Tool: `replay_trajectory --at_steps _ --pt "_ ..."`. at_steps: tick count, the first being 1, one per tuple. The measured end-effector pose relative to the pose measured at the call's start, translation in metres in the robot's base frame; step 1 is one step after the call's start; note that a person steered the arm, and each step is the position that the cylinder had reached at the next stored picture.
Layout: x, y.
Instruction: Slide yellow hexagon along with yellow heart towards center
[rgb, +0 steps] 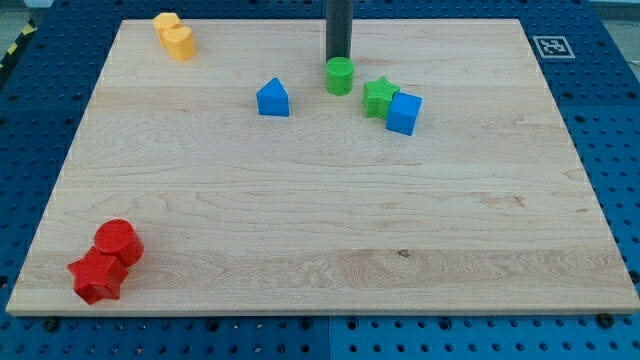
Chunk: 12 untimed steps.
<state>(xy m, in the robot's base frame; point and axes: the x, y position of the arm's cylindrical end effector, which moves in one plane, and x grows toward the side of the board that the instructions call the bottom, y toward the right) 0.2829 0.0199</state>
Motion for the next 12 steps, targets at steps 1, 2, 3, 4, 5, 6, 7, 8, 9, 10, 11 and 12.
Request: replay_trajectory --at_steps 1,2,3,4,5,6,7,8,9,10,11,12 --pt "-0.020 -0.020" --pt "-0.046 -0.065" --pt "-0.069 -0.115" --pt "-0.090 -0.158" --pt "-0.091 -0.173" --pt "-0.092 -0.195" --pt "-0.091 -0.205" --pt "-0.092 -0.203" --pt "-0.092 -0.203" --pt "-0.091 -0.206" --pt "-0.091 -0.227" --pt "-0.092 -0.255"
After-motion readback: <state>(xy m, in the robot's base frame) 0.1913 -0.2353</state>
